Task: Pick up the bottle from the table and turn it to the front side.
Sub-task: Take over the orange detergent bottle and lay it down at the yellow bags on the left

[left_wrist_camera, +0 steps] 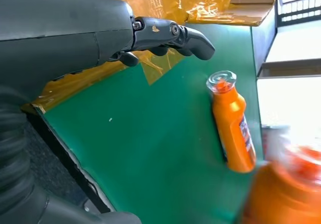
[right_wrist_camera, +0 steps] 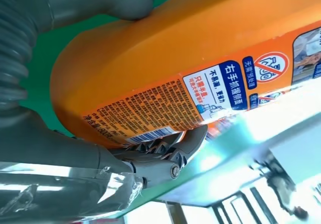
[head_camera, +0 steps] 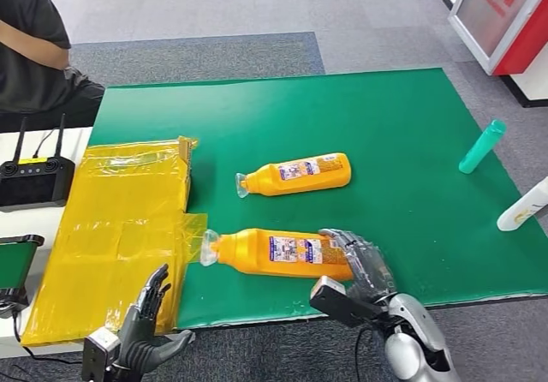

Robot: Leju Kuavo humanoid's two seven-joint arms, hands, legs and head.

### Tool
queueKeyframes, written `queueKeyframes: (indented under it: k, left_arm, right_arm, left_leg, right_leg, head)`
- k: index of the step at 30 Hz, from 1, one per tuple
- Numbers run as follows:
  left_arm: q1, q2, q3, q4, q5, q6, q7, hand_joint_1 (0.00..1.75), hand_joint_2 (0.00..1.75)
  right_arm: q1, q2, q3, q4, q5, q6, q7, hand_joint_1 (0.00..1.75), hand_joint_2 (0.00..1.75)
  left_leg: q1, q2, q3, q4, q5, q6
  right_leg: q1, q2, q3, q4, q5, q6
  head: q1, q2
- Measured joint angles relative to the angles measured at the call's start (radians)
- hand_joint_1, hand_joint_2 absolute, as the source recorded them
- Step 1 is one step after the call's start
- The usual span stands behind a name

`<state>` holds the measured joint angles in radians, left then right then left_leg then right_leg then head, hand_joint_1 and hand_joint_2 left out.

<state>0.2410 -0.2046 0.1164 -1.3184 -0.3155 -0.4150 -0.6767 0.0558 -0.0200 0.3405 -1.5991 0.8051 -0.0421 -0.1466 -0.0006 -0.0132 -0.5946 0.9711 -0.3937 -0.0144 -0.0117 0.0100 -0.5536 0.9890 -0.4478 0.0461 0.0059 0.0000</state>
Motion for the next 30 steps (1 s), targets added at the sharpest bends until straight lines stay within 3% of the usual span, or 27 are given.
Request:
queueKeyframes:
  k: [6,13,30]
  left_arm:
    - [-0.023,-0.022,-0.004,-0.05,0.084,-0.014,0.0,0.0,1.75]
    - [-0.064,-0.027,-0.066,-0.077,0.138,-0.02,-0.001,0.0,1.75]
    - [-0.081,0.008,-0.229,-0.103,0.245,-0.096,0.0,0.0,1.75]
  right_arm:
    - [0.036,0.068,-0.005,-0.116,-0.047,0.02,-0.055,1.75,1.75]
    - [0.037,0.128,0.034,-0.112,-0.1,0.037,-0.112,1.75,1.75]
    - [0.035,0.164,0.136,0.191,-0.193,-0.038,-0.191,1.75,1.75]
  left_leg:
    - [0.0,0.0,0.0,0.0,0.0,0.0]
    - [0.0,0.0,0.0,0.0,0.001,0.0]
    - [0.0,0.0,-0.001,0.0,0.0,0.0]
  right_leg:
    - [0.0,0.0,-0.001,0.0,0.0,0.0]
    - [0.0,0.0,0.0,0.0,0.001,0.0]
    - [0.0,0.0,-0.001,0.0,0.0,0.0]
  head:
    - [0.0,0.0]
    - [0.0,0.0]
    - [0.0,0.0]
